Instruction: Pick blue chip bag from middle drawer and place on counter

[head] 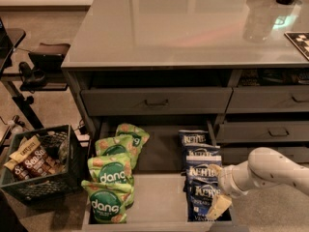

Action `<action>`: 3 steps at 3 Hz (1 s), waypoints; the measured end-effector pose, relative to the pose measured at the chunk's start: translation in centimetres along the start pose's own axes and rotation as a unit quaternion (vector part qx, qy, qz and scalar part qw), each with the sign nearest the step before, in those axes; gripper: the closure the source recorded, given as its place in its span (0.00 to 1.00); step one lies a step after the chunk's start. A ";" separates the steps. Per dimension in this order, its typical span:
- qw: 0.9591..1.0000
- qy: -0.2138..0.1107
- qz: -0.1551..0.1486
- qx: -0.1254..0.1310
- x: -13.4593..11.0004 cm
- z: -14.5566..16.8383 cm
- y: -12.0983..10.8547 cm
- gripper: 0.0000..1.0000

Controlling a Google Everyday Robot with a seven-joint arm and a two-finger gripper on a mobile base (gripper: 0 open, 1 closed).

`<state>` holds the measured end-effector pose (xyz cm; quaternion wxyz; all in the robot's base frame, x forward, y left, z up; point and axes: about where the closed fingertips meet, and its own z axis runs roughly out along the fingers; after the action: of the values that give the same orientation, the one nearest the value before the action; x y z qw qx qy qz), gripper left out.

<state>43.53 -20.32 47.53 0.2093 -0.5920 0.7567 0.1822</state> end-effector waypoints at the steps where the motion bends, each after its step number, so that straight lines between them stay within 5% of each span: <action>1: 1.000 0.002 -0.005 -0.009 0.4 1.5 0.0 0.00; 2: 1.000 0.005 -0.006 -0.017 1.0 2.9 -0.2 0.00; 3: 1.000 0.010 -0.004 -0.024 1.6 4.2 -0.4 0.19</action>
Offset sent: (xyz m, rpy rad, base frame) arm 0.0067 0.0070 -0.0453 -0.0101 0.0322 0.0377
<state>44.04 -19.49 43.12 0.1882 -0.6019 0.7516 0.1933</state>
